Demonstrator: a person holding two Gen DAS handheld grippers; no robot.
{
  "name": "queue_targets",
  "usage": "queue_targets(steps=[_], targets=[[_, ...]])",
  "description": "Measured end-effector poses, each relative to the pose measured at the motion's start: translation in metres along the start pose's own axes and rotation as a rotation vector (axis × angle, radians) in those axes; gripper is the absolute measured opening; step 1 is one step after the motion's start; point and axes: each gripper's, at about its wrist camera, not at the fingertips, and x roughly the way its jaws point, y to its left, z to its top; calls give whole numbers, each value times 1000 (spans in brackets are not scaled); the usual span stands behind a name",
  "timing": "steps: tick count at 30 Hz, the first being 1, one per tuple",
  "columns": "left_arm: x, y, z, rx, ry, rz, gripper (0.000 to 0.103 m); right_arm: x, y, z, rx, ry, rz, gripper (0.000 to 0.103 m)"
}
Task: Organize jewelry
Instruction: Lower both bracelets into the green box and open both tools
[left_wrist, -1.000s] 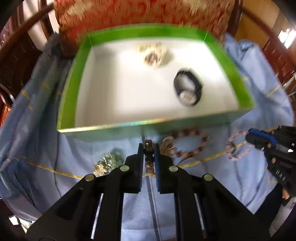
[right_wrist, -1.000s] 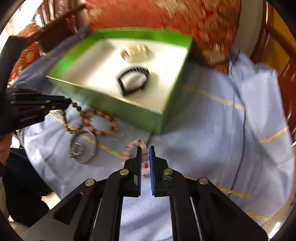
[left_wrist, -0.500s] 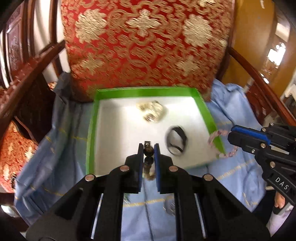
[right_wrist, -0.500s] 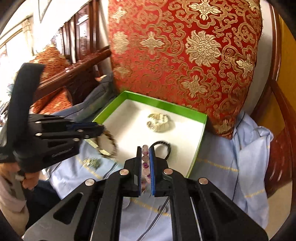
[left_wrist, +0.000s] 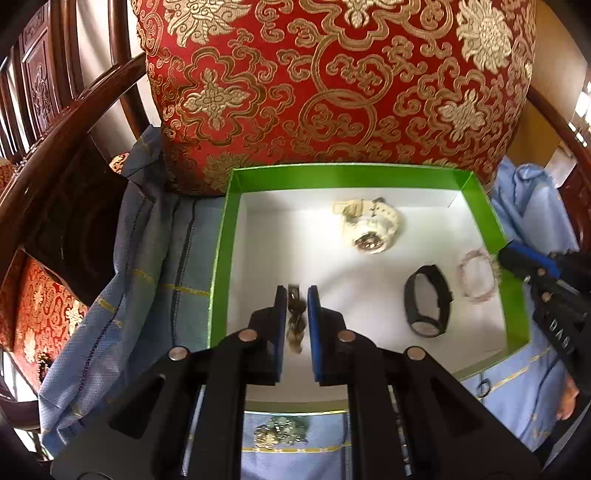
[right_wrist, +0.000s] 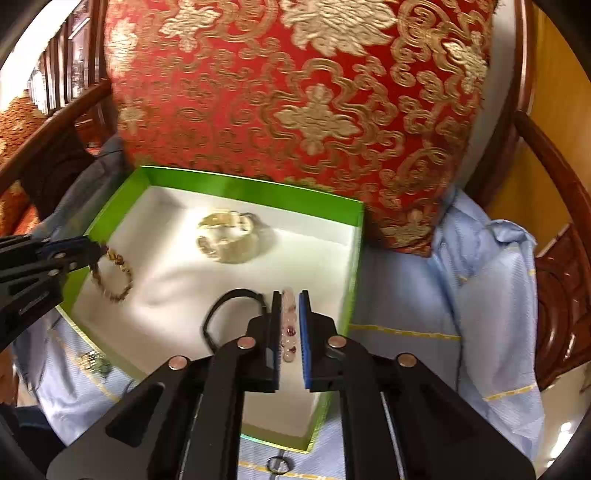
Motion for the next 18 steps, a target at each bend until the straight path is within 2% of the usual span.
queue_targets(steps=[1,3,4,7,10,13,16,18], targets=[[-1,0,-1,4,-1,2,15,1,-1,0,2,4,-2,29],[-7,1,-5,5,-4,-5,21,-9,2,-5,0,-4,34,36],[-14,2,-8,5,-7,-22,25,-16,4,-8,-9,-6,56,36],[-34,10,-22,-11,-10,-99,30,-40,22,-29,-72,37,256,36],[-46,16,-39,-19,8,-167,32,-37,38,-55,-110,137,418,34],[-41,19,-55,-26,51,-155,33,-8,49,-75,-123,208,411,29],[-27,23,-64,-54,121,-114,41,15,59,-83,-124,245,402,30],[-18,27,-67,-72,165,-100,41,27,68,-87,-154,230,327,29]])
